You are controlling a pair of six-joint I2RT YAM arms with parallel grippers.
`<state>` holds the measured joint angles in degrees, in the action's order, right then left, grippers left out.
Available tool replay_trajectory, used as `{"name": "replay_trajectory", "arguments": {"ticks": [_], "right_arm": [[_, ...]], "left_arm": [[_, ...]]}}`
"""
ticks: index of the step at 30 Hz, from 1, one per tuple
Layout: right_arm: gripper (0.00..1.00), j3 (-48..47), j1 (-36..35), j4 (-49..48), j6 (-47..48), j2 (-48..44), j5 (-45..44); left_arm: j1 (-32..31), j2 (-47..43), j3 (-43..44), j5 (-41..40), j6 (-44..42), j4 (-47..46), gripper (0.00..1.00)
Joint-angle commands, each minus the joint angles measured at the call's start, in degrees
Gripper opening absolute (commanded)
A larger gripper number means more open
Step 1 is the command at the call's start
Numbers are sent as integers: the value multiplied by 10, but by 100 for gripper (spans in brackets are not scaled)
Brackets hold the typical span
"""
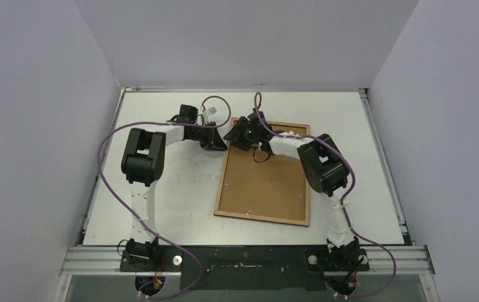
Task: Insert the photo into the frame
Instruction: Install the photo frame at the center of the board.
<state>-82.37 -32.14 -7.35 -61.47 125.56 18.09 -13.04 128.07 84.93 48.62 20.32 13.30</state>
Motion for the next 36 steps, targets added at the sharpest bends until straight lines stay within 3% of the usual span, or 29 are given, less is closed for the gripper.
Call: {"name": "replay_trajectory", "arguments": {"ticks": [1, 15, 22, 25, 30, 36], "right_arm": [[46, -24, -9, -8, -2, 17, -23], [46, -61, -16, -1, 23, 17, -32], [47, -138, -4, 117, 109, -49, -15], [49, -180, 0, 177, 150, -57, -52], [51, -262, 12, 258, 191, -12, -112], [52, -376, 16, 330, 232, 68, -161]], "left_arm": [[-1, 6, -8, 2, -19, 10, 16], [-2, 7, -13, 13, -16, 8, 14], [25, -9, 9, 47, -7, 37, 17], [37, -23, 20, 49, -22, 62, 25], [46, -34, 44, 40, -55, 123, 50], [69, -40, 53, 37, -50, 131, 56]]}}
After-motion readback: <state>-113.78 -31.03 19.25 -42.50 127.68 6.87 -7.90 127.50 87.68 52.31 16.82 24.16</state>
